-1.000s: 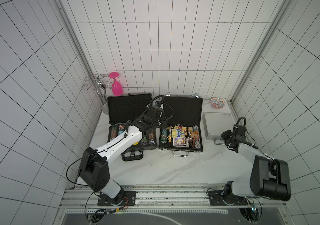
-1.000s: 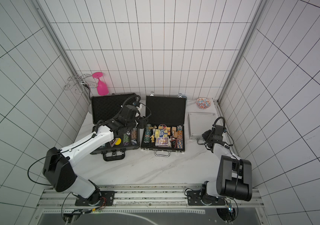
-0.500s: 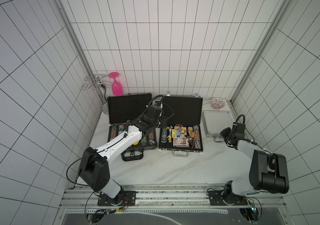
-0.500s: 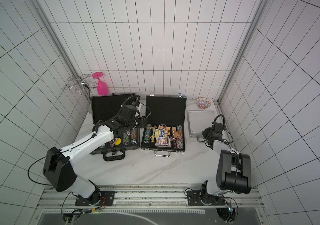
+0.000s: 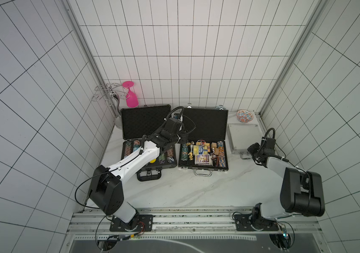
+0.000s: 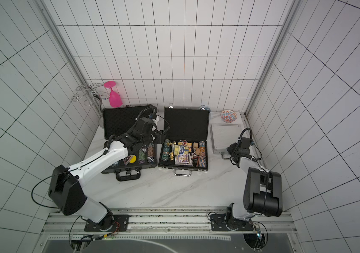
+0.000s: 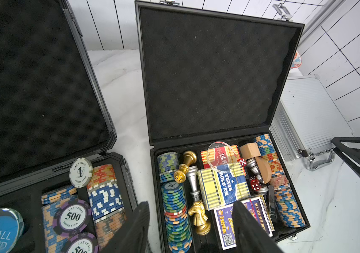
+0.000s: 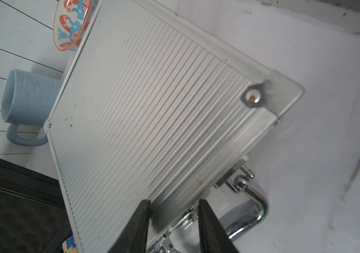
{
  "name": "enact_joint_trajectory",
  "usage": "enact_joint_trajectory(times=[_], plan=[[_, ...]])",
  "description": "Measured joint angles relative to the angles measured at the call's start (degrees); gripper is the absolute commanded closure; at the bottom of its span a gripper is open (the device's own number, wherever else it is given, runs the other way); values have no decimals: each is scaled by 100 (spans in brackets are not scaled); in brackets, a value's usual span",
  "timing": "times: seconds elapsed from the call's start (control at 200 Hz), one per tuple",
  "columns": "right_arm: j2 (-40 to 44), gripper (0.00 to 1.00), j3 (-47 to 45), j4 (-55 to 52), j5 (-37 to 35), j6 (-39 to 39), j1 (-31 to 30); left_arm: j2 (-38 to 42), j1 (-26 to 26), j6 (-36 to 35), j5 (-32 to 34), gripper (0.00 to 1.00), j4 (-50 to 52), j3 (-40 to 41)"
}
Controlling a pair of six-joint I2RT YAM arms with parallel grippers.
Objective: Close the poker set cases
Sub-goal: Move the poker set case to the center of the board.
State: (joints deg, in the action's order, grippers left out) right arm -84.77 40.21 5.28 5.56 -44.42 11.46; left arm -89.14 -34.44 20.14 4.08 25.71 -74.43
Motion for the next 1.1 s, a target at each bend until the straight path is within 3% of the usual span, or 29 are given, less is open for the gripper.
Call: enact_joint_trajectory(times=[0.185,0.39,0.605,0.824,1.099], plan=[[262,47,61,-560,59,317,-33,0,0,-2,-2,39,20,-2],[765,45,179,-1073,125,649,-162,0,0,-2,-31,38,72,-35],[1036,45,503,-1213,398,1038,-979,0,15,0,-133,38,116,-42],[527,44,1331,-1211,640,1572,-1746,-2,302,46,-350,38,149,-42],[-778,46,2459,-1091,557,2168,-1788,-2,682,28,-420,38,260,-42]])
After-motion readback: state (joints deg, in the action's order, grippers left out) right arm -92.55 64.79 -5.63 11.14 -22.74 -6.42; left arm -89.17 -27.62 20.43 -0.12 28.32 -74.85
